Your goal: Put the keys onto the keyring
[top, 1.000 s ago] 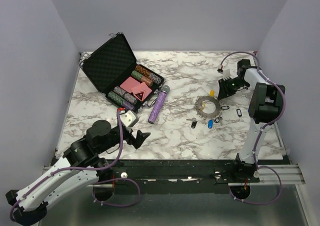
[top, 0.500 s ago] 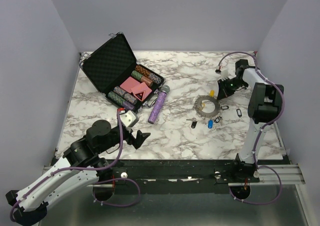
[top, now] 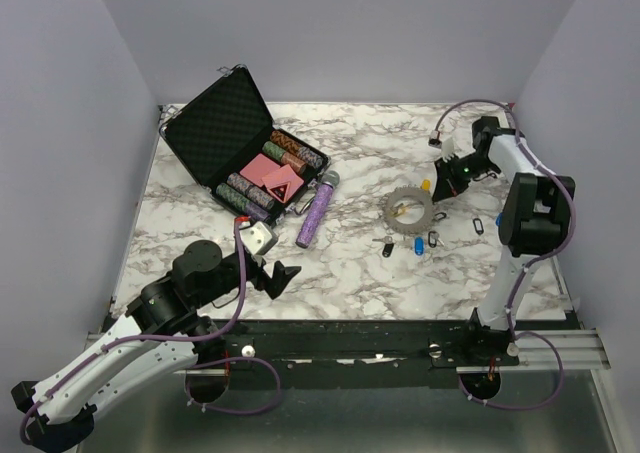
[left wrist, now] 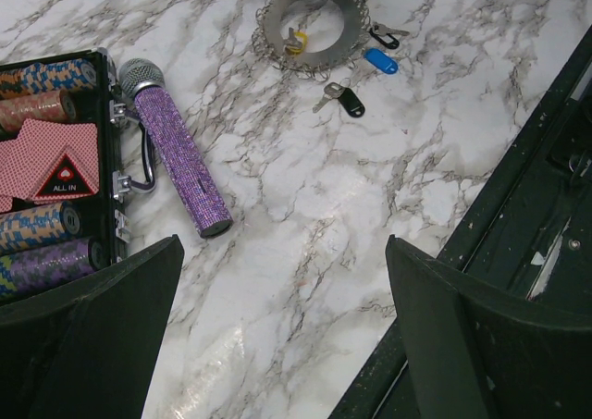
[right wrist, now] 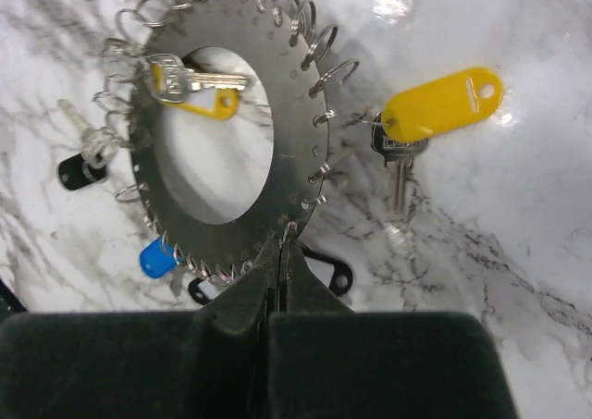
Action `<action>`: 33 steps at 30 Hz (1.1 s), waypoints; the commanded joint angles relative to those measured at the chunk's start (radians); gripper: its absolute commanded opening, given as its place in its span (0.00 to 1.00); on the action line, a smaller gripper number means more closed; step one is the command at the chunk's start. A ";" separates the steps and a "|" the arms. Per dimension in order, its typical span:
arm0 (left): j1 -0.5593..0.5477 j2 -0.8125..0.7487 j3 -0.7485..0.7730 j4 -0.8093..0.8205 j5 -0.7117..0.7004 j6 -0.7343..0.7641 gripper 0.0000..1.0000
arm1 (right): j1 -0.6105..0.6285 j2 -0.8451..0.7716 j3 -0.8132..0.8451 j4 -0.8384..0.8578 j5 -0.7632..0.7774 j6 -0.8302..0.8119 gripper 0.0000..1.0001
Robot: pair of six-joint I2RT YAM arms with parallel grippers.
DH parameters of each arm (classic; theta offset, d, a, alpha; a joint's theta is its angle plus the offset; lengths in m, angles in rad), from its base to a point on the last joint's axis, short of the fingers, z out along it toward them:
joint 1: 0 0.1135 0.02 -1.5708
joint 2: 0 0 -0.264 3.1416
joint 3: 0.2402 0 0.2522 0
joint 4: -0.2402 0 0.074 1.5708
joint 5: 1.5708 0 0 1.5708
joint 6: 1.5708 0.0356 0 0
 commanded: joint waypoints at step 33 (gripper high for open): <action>0.024 0.062 -0.091 0.420 0.371 0.056 0.81 | 0.519 -0.453 -0.005 -0.381 -0.297 -0.385 0.01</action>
